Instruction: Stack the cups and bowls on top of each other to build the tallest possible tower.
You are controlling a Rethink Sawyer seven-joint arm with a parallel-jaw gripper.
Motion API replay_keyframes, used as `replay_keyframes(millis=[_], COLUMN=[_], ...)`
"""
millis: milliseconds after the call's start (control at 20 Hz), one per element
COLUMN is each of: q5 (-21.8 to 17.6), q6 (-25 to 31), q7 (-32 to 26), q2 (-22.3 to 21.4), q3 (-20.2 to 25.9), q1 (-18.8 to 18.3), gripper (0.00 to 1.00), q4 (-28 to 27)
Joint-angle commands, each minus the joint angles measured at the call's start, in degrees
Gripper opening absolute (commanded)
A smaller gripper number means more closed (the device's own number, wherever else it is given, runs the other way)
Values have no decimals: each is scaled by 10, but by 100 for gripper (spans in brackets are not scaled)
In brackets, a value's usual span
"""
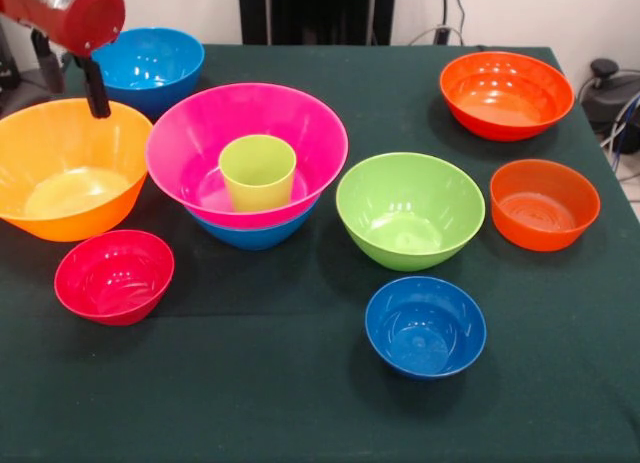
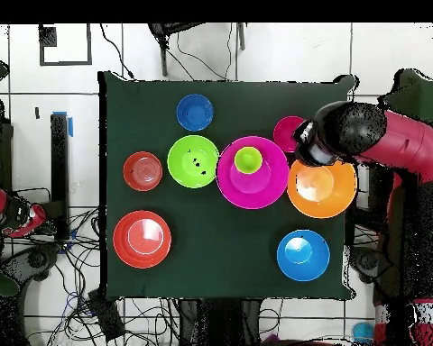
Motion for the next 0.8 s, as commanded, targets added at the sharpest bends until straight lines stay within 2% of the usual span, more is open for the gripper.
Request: replay_keyframes(millis=[50, 200, 500, 800], q5=[-35, -28, -38, -44], q6=[-43, -48, -79, -76], q7=[-181, -190, -187, -189], q2=[34, 37, 92, 130], q3=[70, 85, 109, 123], q1=[-18, -26, -23, -11], gripper=[100, 100, 100, 100], q4=[48, 47, -15, -61])
